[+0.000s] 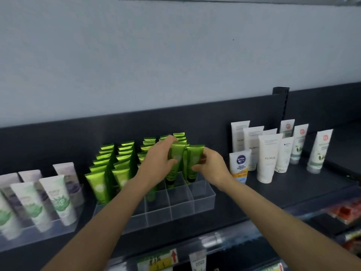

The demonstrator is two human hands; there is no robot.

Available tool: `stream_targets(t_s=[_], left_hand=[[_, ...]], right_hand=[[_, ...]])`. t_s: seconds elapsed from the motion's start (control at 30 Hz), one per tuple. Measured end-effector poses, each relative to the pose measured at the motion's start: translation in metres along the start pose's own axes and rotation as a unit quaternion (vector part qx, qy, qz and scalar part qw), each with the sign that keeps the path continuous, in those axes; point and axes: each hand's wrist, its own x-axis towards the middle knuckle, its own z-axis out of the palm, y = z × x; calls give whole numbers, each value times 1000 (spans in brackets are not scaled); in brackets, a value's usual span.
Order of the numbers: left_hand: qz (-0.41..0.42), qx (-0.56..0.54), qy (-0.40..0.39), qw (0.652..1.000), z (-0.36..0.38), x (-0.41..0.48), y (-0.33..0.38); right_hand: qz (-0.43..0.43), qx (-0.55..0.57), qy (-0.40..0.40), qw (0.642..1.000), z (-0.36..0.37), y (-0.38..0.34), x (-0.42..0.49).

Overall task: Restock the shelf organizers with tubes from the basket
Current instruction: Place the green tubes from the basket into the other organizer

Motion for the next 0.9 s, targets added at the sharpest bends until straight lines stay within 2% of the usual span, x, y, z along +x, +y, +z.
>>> stream_targets(t_s=[0.23, 0.33, 0.4, 0.57, 0.7, 0.83, 0.9], left_hand=[[27, 128, -18, 991, 5, 5, -13], [48, 257, -52, 964, 7, 8, -18], [45, 292, -57, 954, 9, 8, -20], [32, 313, -43, 948, 7, 12, -22], [21, 343, -67, 937, 6, 13, -22], [23, 312, -44, 949, 4, 9, -14], [54, 290, -13, 956, 4, 3, -6]], right_hand=[[16, -54, -48, 997, 11, 17, 12], [33, -88, -78, 993, 12, 24, 13], [40, -100, -86, 990, 13, 28, 12], [40, -116, -88, 988, 13, 28, 14], [37, -134, -81, 987, 13, 30, 10], [38, -149, -43, 987, 7, 28, -2], [36, -147, -12, 988, -1, 24, -11]])
